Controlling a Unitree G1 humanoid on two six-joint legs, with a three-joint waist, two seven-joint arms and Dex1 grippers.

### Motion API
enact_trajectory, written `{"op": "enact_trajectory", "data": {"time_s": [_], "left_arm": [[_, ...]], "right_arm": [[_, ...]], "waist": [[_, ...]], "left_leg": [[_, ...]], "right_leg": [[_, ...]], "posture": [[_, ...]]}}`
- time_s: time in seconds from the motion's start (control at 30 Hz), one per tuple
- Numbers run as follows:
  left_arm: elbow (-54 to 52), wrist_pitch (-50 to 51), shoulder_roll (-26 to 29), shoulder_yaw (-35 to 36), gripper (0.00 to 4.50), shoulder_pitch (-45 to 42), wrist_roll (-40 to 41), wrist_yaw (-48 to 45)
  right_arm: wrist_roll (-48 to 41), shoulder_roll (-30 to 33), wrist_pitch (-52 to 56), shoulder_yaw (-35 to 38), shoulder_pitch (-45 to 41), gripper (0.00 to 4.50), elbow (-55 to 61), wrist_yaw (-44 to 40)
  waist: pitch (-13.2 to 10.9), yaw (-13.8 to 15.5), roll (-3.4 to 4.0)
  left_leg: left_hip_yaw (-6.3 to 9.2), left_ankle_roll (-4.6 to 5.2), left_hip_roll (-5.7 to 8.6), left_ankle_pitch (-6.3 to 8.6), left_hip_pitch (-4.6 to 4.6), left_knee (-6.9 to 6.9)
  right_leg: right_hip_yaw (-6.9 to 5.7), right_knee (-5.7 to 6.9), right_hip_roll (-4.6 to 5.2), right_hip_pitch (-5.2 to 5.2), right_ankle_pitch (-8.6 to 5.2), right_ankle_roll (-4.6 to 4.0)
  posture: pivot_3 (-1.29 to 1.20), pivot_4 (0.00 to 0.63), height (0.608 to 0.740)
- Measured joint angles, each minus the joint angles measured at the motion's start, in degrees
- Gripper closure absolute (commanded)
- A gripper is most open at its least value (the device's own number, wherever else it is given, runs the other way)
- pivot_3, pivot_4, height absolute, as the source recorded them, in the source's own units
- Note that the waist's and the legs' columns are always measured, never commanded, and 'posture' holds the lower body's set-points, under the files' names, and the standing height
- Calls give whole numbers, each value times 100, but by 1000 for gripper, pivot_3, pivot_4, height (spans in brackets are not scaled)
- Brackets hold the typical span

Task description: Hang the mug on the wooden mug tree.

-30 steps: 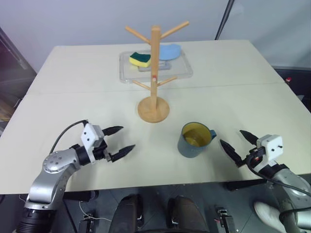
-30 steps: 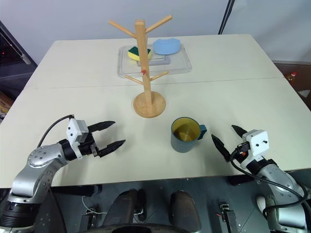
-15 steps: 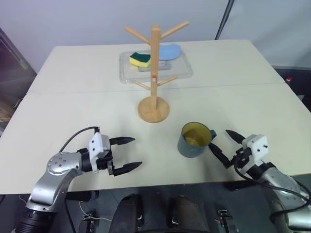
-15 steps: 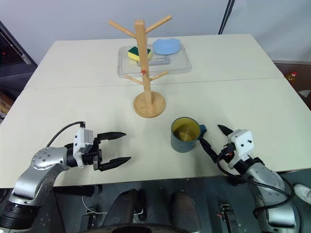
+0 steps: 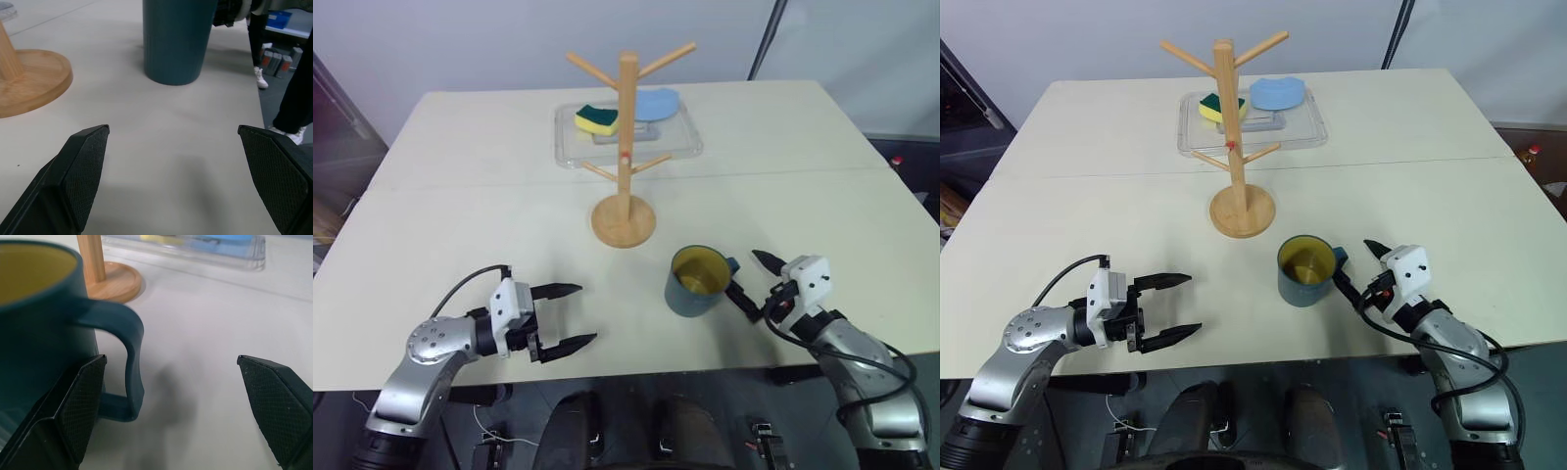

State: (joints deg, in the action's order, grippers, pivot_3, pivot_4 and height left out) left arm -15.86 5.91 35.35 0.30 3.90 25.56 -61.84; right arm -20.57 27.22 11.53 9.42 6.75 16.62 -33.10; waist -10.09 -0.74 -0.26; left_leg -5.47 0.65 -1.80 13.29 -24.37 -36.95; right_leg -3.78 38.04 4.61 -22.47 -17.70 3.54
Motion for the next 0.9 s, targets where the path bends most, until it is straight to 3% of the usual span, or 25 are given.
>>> {"op": "enact_trajectory", "data": {"time_s": [0.23, 0.47, 0.57, 0.77, 0.9], "left_arm": [[-24, 56, 21, 1, 0, -30, 2, 101], [-75, 155, 30, 2, 0, -137, 4, 166], [-77, 183, 29, 18, 0, -155, 4, 251], [174, 217, -5, 207, 0, -486, 4, 525], [253, 206, -10, 319, 0, -625, 3, 612]], "right_arm": [[-96, -128, -1, -33, -100, 4478, -226, -204], [-15, -88, -46, -61, -106, 4478, -194, -272], [279, 257, -90, -171, -171, 4478, 35, -299], [1023, 1234, 204, -656, -1360, 4478, 1158, -495], [1497, 1379, 666, -1246, -2251, 4478, 1803, -455]], "waist": [[0, 1, 0], [0, 2, 0], [-1, -1, 2], [-5, -16, 8], [-4, 21, -3]], "left_leg": [[0, 0, 0, 0, 0, 0], [-1, 0, 1, 0, 0, 0], [-1, 0, 1, 0, 0, -1], [-2, 0, -1, -1, -3, 0], [0, 2, 2, 0, -8, -1]], "right_leg": [[0, 0, 0, 0, 0, 1], [0, 0, 0, 0, 1, 1], [0, 0, 0, -1, 1, 1], [0, 3, -5, -11, 4, 6], [-3, -1, -4, -9, 7, 13]], "posture": [[0, 150, 740], [0, 150, 740], [0, 150, 740], [0, 150, 740], [0, 150, 740]]}}
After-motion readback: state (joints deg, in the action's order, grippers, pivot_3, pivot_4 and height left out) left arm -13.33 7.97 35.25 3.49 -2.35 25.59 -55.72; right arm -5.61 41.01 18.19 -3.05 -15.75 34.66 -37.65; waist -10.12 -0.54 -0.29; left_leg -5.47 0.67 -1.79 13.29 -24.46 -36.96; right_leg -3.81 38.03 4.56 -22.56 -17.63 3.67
